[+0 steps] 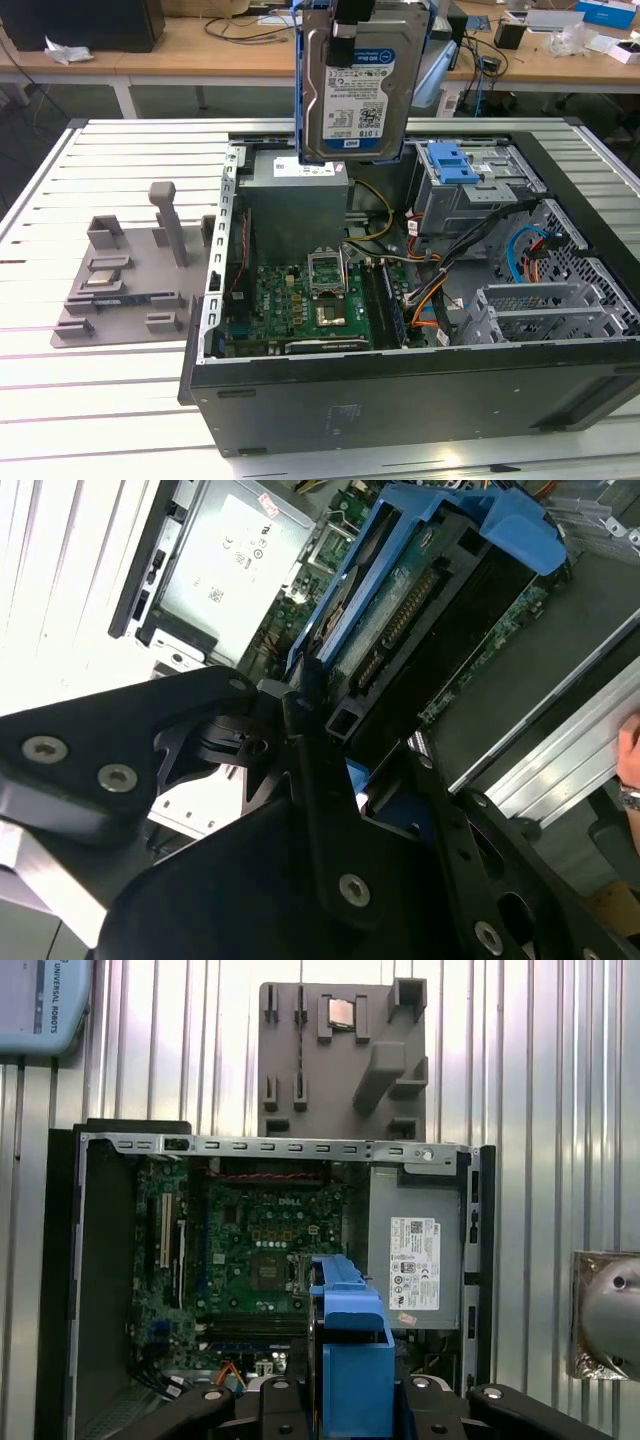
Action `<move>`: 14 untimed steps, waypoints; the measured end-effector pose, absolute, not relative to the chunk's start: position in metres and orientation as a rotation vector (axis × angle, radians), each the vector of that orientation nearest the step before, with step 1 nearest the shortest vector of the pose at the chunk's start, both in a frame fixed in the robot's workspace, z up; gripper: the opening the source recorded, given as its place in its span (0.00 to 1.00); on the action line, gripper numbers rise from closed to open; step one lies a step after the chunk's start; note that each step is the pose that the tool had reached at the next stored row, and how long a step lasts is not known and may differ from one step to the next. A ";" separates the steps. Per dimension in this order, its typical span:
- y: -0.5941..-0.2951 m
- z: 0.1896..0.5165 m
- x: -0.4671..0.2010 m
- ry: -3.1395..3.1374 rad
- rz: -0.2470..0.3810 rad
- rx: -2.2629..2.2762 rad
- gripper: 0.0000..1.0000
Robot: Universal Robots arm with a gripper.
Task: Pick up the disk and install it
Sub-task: 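Pick up the disk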
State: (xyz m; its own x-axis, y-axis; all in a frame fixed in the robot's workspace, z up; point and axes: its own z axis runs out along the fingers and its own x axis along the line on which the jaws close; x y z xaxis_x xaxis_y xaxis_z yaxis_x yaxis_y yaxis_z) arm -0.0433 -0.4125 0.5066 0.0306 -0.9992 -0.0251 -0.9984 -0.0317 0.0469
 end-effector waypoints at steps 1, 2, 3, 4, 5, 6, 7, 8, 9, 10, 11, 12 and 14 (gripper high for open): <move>-0.413 0.507 -0.043 -2.175 -0.079 2.243 0.37; -0.416 0.506 -0.042 -2.175 -0.079 2.244 0.37; -0.417 0.506 -0.042 -2.175 -0.079 2.243 0.37; -0.419 0.506 -0.041 -2.175 -0.079 2.243 0.37; -0.420 0.506 -0.041 -2.174 -0.079 2.243 0.37; -0.420 0.506 -0.041 -2.175 -0.079 2.243 0.37; -0.421 0.506 -0.040 -2.175 -0.079 2.244 0.37; -0.422 0.506 -0.040 -2.174 -0.079 2.244 0.37; -0.424 0.506 -0.039 -2.175 -0.079 2.243 0.37; -0.425 0.506 -0.039 -2.174 -0.079 2.243 0.37; -0.426 0.506 -0.039 -2.174 -0.079 2.244 0.37; -0.428 0.506 -0.038 -2.175 -0.079 2.244 0.37; -0.430 0.506 -0.038 -2.175 -0.079 2.243 0.37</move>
